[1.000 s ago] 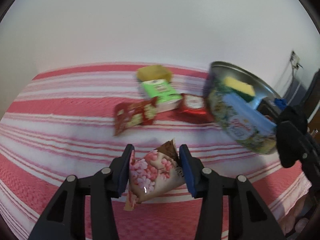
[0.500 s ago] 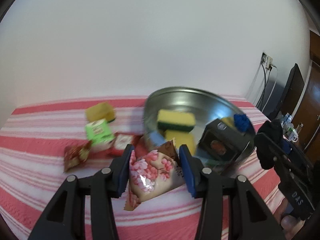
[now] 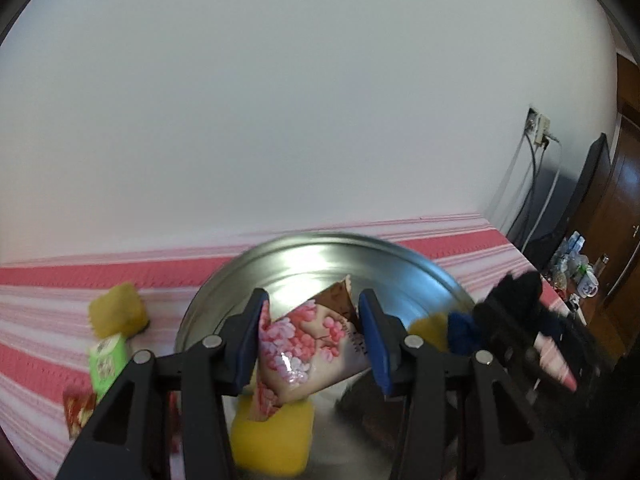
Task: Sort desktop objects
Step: 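Carry both items over the silver tin and open both grippers to drop them, then withdraw both grippers from the tin toward the remaining objects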
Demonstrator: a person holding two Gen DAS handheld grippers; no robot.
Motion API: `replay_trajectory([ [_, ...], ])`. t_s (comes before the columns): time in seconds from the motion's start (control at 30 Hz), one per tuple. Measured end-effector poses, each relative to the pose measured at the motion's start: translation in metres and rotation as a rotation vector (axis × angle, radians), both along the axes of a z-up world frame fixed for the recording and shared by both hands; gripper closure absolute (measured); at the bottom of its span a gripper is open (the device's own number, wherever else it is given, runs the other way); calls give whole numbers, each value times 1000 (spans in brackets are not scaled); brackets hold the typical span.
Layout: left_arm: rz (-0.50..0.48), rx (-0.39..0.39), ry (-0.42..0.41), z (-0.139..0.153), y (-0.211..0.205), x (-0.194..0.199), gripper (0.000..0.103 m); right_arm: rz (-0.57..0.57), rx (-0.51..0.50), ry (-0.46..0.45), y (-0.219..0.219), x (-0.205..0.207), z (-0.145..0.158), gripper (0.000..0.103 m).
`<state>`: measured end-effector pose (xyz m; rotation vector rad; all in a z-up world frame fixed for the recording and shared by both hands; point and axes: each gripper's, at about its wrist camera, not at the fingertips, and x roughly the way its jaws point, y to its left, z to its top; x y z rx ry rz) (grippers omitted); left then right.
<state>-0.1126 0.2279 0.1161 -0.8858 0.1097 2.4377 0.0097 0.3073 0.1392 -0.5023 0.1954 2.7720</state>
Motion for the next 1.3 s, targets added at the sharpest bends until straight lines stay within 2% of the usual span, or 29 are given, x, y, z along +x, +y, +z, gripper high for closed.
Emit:
replay_trajectory([
  [0.2,5,-84,-22,-1,40,-31,57,16,-68,-61,22,-20,-19,54],
  [0.37,34,-143,-68,-13,58,-54,56,49,-113,-75,31,-32,-27,54],
  [0.43,66,-161,-83,-16,59,-60,41,65,-138,-69,34,-33,-30,52],
  [0.47,82,-169,-89,-16,59,-62,22,61,-144,-65,36,-32,-30,46],
  [0.5,107,-169,-78,-15,59,-63,9,61,-145,-51,36,-31,-30,35],
  [0.57,121,-148,-45,-11,56,-59,3,46,-127,-16,35,-26,-27,28],
  [0.73,126,-121,55,4,48,-45,1,-1,-91,108,39,-9,-17,28],
  [0.77,133,-113,78,7,44,-44,1,-18,-84,133,37,-6,-15,26],
  [0.8,141,-102,103,9,38,-38,1,-39,-77,162,32,0,-13,19],
  [0.87,154,-78,137,12,31,-28,1,-73,-70,220,34,14,-9,11],
  [1.0,174,-34,190,10,7,-1,1,-92,-55,331,30,31,-2,8],
  [1.07,195,-27,231,8,-4,11,1,-92,-39,340,24,31,-2,4],
  [1.17,227,-39,285,2,-21,32,1,-68,-8,333,16,28,-3,4],
  [1.3,257,-39,295,-11,-42,45,1,-30,56,310,3,27,-8,4],
])
